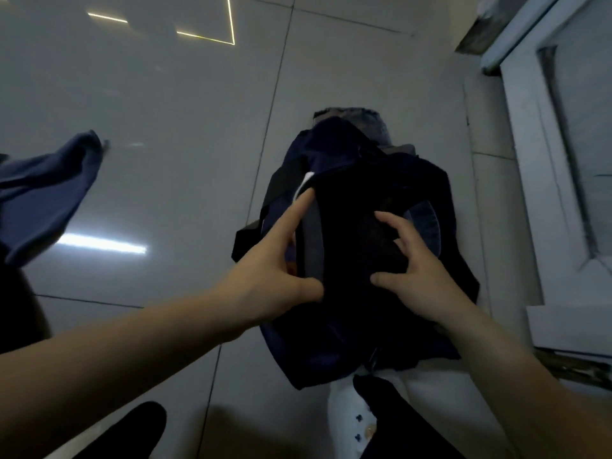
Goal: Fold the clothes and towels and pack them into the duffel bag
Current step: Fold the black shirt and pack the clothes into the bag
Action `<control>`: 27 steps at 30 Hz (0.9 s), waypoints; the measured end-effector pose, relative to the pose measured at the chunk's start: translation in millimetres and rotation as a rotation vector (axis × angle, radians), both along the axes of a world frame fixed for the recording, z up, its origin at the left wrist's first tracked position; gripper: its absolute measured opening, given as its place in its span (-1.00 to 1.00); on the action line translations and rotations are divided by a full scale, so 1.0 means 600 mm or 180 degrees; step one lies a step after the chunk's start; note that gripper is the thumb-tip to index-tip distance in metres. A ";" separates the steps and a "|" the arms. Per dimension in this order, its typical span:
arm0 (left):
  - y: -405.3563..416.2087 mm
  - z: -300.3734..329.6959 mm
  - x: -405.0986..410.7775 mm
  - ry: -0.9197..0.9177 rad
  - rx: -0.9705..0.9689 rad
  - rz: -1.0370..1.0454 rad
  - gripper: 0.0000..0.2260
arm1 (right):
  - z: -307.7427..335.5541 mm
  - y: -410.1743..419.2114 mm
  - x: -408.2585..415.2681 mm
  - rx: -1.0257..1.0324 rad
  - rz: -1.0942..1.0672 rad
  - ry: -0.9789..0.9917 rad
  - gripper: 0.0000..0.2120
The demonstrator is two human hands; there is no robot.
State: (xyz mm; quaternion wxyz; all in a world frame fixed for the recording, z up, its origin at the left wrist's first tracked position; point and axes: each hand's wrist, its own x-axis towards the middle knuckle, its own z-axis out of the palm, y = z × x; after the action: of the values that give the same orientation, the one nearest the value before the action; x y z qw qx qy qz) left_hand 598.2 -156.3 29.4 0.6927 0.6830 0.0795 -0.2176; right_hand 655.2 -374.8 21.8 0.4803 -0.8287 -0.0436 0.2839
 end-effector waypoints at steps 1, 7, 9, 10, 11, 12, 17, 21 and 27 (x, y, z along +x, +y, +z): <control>-0.016 0.001 0.007 -0.0084 0.0068 -0.0060 -0.05 | 0.004 -0.008 -0.003 0.0085 -0.0143 0.0020 -0.23; -0.072 -0.091 0.027 0.0130 0.0802 -0.0316 -0.08 | -0.005 -0.036 -0.010 -0.0343 -0.0341 -0.0041 -0.24; -0.069 -0.116 0.015 0.0154 0.1007 -0.0229 -0.11 | -0.012 -0.041 -0.013 -0.0498 -0.0421 -0.0097 -0.25; -0.069 -0.123 0.012 0.0114 0.1064 -0.0201 -0.12 | -0.015 -0.043 -0.014 -0.0555 -0.0419 -0.0121 -0.25; -0.070 -0.123 0.011 0.0064 0.1112 -0.0215 -0.12 | -0.017 -0.043 -0.015 -0.0579 -0.0410 -0.0133 -0.25; -0.073 -0.119 0.012 -0.0023 0.1160 -0.0231 -0.13 | -0.017 -0.042 -0.015 -0.0557 -0.0425 -0.0151 -0.25; -0.094 -0.090 0.001 -0.0527 0.0990 0.0152 -0.44 | -0.011 -0.008 -0.015 -0.0066 -0.0431 -0.0188 -0.27; -0.097 -0.076 -0.005 -0.0275 0.0596 0.0366 -0.43 | -0.007 0.010 -0.033 0.0787 -0.0324 0.0867 -0.26; -0.076 -0.091 0.010 -0.0477 0.0994 0.0290 -0.41 | 0.000 -0.008 -0.040 0.0960 -0.0280 0.1152 -0.20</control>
State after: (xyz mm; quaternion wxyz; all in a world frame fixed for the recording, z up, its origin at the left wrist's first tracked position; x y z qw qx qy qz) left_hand 604.3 -201.9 -25.1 0.5914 0.7922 0.0914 -0.1195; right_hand 631.1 -379.7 21.8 0.6106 -0.6843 0.0374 0.3969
